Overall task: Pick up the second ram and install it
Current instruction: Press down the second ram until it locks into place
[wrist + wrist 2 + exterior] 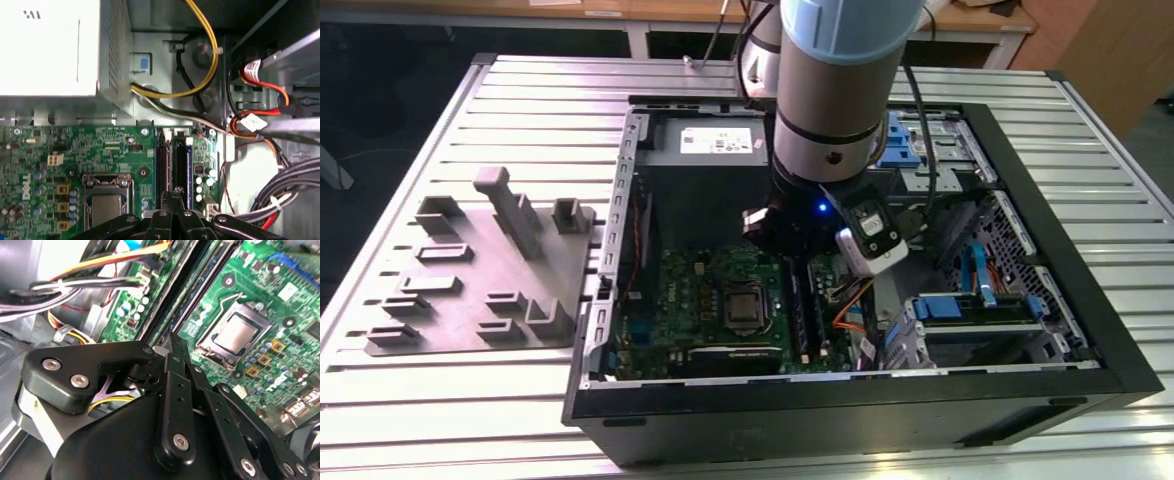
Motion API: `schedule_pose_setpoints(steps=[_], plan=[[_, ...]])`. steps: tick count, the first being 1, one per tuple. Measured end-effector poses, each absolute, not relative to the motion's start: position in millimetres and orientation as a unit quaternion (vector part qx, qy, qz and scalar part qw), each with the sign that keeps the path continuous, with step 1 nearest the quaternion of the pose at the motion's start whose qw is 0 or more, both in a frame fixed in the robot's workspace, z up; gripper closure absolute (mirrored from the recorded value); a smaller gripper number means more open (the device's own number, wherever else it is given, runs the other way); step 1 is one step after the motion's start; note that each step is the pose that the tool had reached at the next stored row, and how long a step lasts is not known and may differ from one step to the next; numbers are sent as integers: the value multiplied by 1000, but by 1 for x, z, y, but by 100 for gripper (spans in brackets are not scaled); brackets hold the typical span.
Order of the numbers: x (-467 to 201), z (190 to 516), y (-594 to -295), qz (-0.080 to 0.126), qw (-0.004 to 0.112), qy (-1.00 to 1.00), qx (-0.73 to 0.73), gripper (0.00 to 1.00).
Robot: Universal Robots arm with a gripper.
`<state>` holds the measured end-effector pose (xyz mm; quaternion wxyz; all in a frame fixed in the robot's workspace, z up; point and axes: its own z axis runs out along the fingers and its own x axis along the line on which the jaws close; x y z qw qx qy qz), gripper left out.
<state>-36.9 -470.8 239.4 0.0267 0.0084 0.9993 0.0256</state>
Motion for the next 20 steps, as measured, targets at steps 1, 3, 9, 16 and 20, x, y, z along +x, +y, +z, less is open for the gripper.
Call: schedule_pose_setpoints(steps=[1,3,9,16,20], plan=[[-37,239,-465,26,27,999,8,90],[-37,239,-462,26,27,999,8,90],[-37,239,-457,26,27,999,8,90],[-37,239,-452,26,27,999,8,90],[-37,238,-449,26,27,999,8,90]])
